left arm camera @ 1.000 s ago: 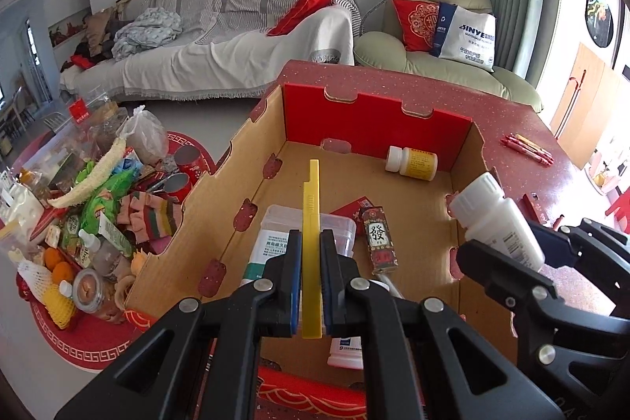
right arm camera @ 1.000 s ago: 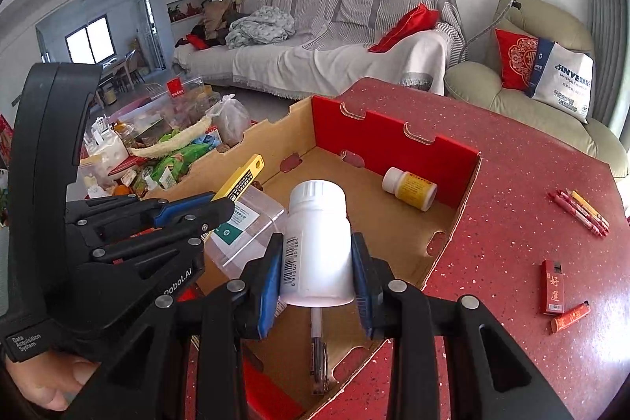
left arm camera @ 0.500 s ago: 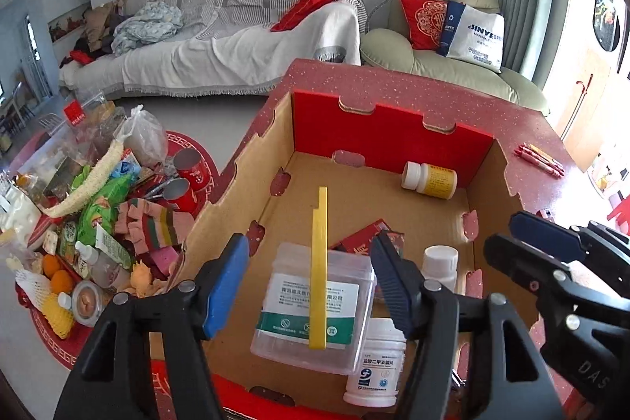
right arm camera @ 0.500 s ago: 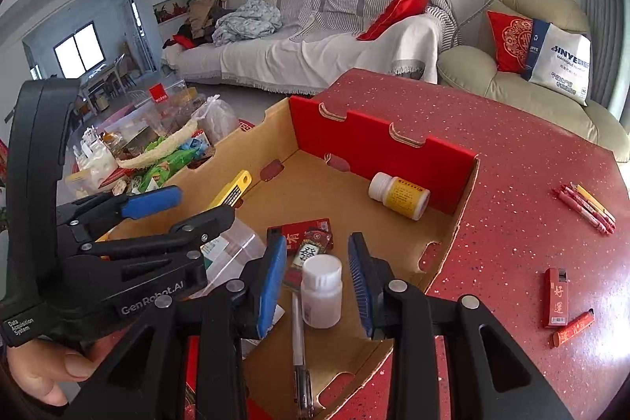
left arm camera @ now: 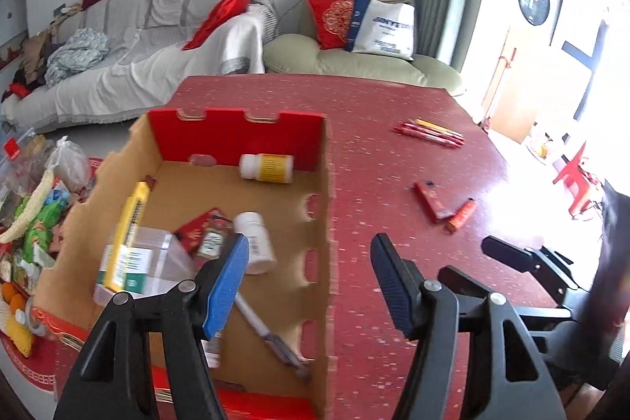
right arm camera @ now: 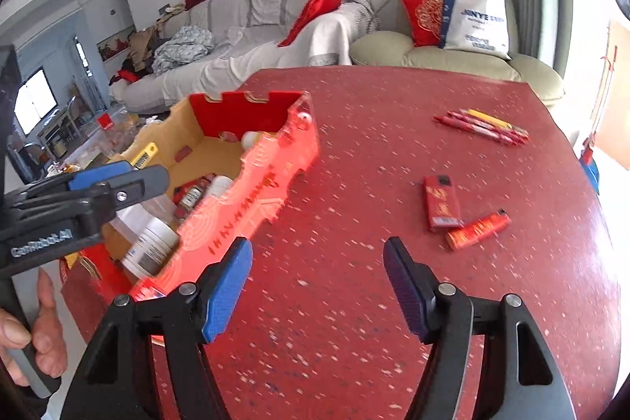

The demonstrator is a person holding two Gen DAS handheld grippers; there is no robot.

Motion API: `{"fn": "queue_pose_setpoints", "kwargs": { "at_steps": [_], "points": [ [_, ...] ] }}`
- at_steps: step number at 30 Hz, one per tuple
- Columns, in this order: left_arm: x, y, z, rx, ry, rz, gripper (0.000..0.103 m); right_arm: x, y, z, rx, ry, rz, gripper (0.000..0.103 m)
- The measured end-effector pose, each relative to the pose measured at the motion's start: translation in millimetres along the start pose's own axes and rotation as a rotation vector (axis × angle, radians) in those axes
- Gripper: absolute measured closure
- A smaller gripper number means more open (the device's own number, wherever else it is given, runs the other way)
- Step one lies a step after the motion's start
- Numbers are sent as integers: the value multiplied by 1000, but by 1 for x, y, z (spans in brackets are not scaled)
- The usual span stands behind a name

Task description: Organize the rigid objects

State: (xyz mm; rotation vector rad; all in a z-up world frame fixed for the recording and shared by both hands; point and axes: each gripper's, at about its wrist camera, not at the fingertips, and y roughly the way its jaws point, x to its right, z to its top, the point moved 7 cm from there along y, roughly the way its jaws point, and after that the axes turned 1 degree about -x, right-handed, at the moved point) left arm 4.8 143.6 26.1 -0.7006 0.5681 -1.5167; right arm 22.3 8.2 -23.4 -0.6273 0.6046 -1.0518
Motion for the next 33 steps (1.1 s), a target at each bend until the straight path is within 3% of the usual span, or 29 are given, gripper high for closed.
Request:
{"fn": "queue_pose_setpoints", "kwargs": {
  "at_steps": [4,8,13,16,21,24,28,30,33],
  "points": [
    [60,17,-3,-52,52,-92,35,59,-1,-16,-26,118,-76,33],
    [91,61,7,-125,40,-91,35,100,-1,-23,-29,150,-152,33],
    [113,125,21,-202,14,-59,35,132,3,-36,-26,192,-167,32],
    [123,160,24,-247,-5,-66,35,140,7,-44,-29,182,-173,32],
    [137,189,31,-262,-18,-72,35,146,7,-44,-12,234,-102,30],
    [141,201,28,-278,26,-19,35,146,8,-44,-14,248,-71,28],
    [138,202,27,-224,81,21,35,140,12,-43,-29,221,-74,23],
    [133,197,25,-203,91,31,45,135,15,-42,-43,194,-69,12],
    [118,188,19,-193,73,40,49,130,21,-41,-63,161,-94,9]
  ]
}}
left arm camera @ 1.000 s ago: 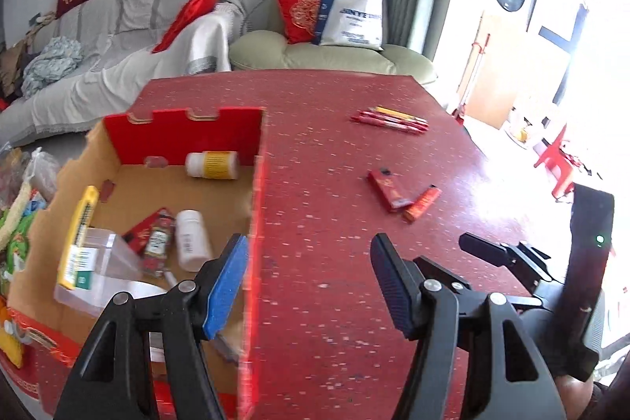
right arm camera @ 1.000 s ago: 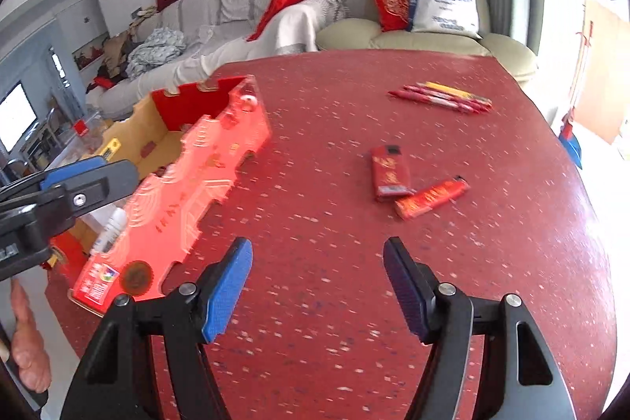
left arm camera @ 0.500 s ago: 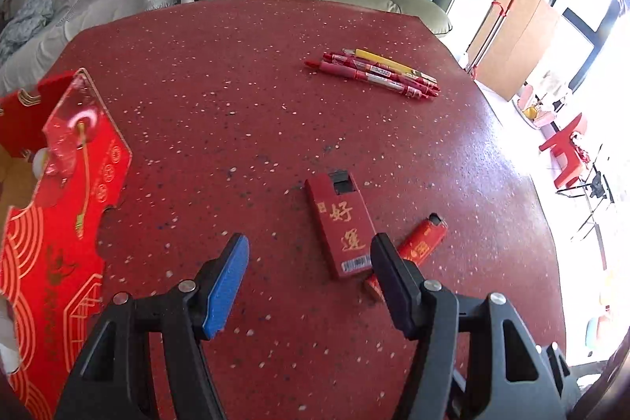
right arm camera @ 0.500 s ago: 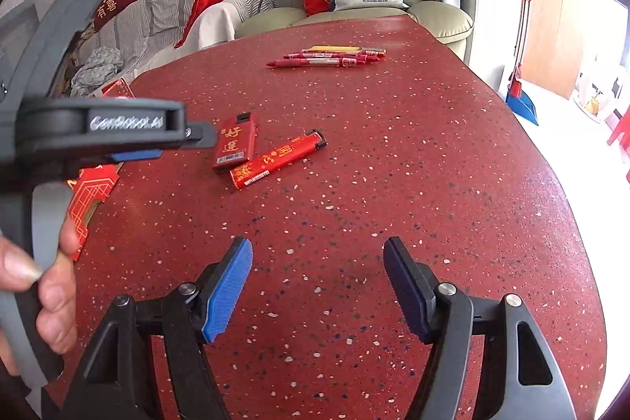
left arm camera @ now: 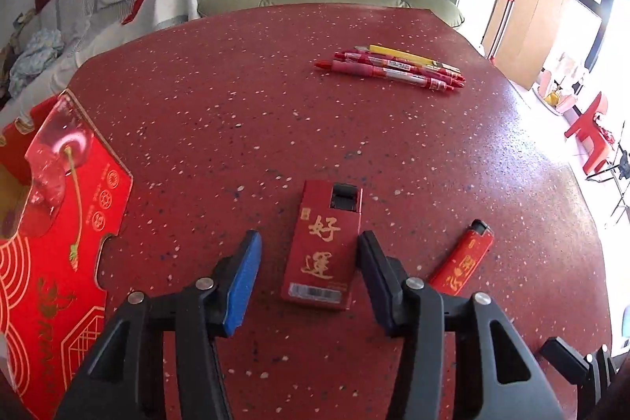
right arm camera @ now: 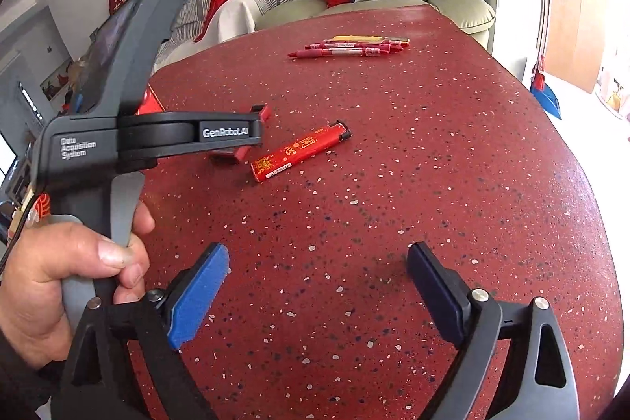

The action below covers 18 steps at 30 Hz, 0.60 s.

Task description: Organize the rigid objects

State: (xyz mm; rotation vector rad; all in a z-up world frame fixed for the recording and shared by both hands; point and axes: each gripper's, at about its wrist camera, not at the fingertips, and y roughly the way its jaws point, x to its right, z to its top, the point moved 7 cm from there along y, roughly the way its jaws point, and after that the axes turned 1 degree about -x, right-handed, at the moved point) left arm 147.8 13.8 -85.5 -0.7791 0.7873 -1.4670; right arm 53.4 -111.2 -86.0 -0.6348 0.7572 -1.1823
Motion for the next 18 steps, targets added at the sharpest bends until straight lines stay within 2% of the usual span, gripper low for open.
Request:
{"fn": "queue_pose_setpoints", "kwargs": {
  "at_steps": [5,7,9,12,15,16,18],
  "points": [
    [-16,-13,-21,64,23,-2,49,-4,4,-2,-15,-25,-38,9],
    [-21,-15,-23,64,16,-22,49,0,4,0,-14,-11,-78,9],
    [-19,-15,-18,63,35,-62,49,6,5,5,-10,53,-50,9],
    [-11,-15,-1,88,79,-80,49,18,9,24,-3,132,-80,9],
    [6,-4,10,71,158,-86,49,22,14,42,-4,145,-107,9],
    [10,2,8,55,182,-85,50,22,15,46,-6,146,-113,9],
    [13,1,5,83,198,-111,62,22,16,51,-8,158,-126,9]
  ]
}}
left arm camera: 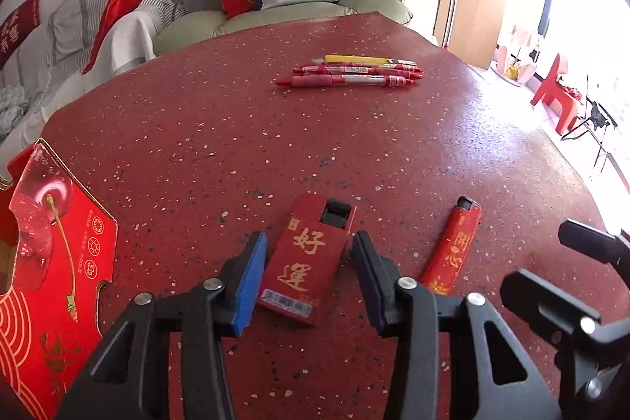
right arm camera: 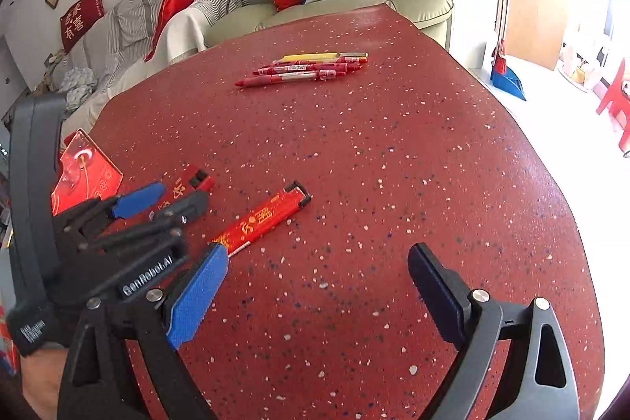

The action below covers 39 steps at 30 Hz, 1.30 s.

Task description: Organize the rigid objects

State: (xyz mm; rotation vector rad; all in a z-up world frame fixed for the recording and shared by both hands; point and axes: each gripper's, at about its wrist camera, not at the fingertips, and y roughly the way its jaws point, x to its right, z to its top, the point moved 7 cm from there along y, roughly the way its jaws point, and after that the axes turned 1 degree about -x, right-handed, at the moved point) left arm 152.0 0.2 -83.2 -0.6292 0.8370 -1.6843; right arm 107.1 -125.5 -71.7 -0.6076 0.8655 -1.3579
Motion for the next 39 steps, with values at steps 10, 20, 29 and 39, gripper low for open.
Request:
{"fn": "queue_pose_setpoints", "kwargs": {
  "at_steps": [10,20,29,39],
  "points": [
    [-55,-7,-4,31,-274,59,64,-16,25,7,-16,79,-92,9],
    [-68,-9,-10,36,-343,73,64,-32,34,10,-3,-123,-118,80],
    [-61,-5,-7,29,-311,64,64,-30,32,6,29,-221,-95,82],
    [-46,-22,-27,7,-208,68,66,-33,16,-13,4,-256,-64,83]
  ]
}}
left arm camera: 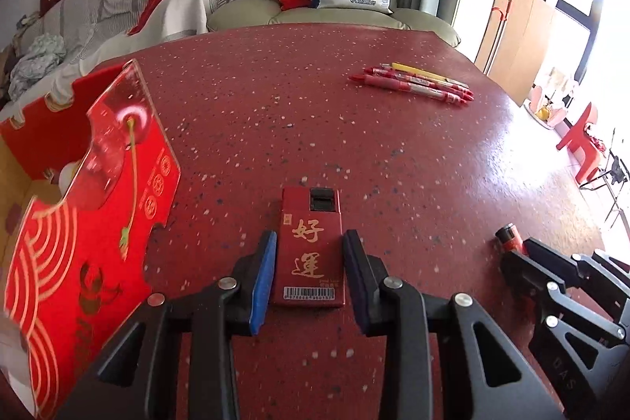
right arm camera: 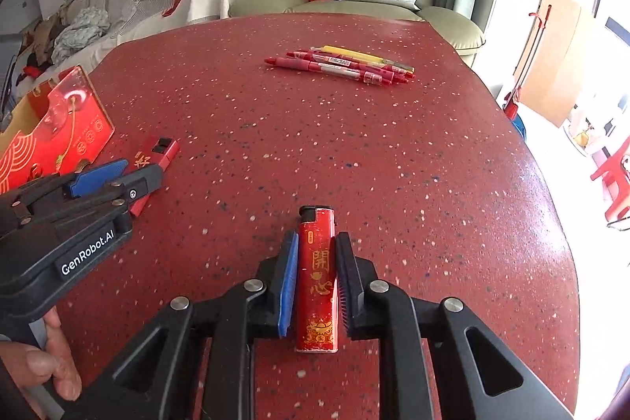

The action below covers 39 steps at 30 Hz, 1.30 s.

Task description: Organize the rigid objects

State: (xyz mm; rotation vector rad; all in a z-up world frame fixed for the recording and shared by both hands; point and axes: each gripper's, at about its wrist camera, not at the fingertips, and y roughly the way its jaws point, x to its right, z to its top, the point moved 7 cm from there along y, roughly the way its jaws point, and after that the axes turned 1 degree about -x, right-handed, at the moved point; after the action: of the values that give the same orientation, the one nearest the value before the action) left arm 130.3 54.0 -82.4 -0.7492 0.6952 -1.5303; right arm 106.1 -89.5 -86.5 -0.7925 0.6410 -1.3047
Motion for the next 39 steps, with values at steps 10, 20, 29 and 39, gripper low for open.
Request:
{"fn": "queue_pose_setpoints", "kwargs": {
  "at_steps": [10,20,29,39],
  "points": [
    [-6,-63,-78,9,15,-24,66,-26,-41,-59,13,-86,84,83],
    [6,-61,-83,-9,63,21,66,-27,-42,-62,24,-65,126,83],
    [6,-60,-82,-9,56,5,66,-30,-43,-64,25,-94,89,83],
    [4,-60,-83,-8,59,8,66,-31,-43,-63,25,-94,87,83]
  ]
}}
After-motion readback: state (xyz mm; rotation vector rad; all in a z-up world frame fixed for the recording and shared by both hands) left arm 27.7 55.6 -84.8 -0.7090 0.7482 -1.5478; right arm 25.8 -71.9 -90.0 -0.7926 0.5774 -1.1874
